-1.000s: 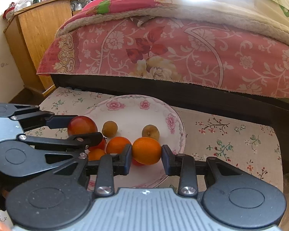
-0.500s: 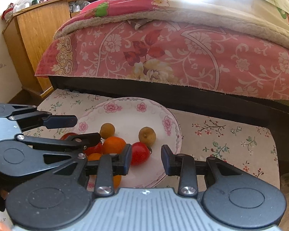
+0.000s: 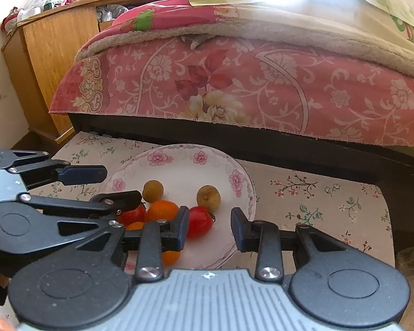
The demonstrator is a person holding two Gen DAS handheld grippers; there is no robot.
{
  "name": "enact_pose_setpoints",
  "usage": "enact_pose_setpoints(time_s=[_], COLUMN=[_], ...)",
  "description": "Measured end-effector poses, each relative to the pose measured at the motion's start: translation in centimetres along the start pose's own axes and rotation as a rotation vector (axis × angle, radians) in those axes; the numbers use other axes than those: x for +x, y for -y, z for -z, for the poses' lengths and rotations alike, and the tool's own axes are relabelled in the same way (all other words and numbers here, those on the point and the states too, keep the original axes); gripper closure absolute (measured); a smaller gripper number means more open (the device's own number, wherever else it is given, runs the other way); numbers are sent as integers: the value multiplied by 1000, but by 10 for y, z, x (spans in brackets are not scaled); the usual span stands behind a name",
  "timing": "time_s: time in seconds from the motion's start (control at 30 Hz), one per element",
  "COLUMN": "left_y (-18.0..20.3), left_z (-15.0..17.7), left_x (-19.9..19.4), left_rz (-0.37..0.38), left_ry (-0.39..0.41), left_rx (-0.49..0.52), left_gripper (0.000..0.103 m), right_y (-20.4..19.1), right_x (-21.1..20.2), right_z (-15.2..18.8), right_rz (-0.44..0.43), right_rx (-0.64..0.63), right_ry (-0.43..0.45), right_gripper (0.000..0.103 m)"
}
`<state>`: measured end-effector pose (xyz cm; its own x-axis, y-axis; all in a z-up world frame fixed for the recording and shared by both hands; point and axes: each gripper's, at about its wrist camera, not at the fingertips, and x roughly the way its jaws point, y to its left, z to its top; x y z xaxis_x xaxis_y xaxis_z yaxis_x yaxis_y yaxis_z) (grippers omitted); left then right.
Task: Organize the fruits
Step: 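Lower and open both grippers to release the large tomato and orange onto the plate, then move the left gripper toward a brown fruit while the right gripper approaches a small red tomato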
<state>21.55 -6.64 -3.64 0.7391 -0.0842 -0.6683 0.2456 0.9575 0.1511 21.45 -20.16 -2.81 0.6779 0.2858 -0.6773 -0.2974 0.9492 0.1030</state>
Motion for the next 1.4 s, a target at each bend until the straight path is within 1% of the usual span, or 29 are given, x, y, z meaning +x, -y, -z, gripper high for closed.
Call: enact_pose_setpoints(time_s=[0.37,0.6,0.87,1.4], left_y=[-5,-7,-7,-27], left_z=[0,1,4,21], left_x=[-16,-20,-25,-44], left_rz=[14,19,34,45], left_ry=[31,29,31,27], left_rx=[-12,-13,-10,-20], left_gripper=[44,43,43,42], right_y=[-6,-10,-12,-45], right_x=[-12,-15,-24,-49], right_z=[3,6,9,23], right_rz=[7,12,20,-32], right_rx=[-6,-24,-5,-4], right_ry=[10,12,24,31], right_gripper=[66,66,66,66])
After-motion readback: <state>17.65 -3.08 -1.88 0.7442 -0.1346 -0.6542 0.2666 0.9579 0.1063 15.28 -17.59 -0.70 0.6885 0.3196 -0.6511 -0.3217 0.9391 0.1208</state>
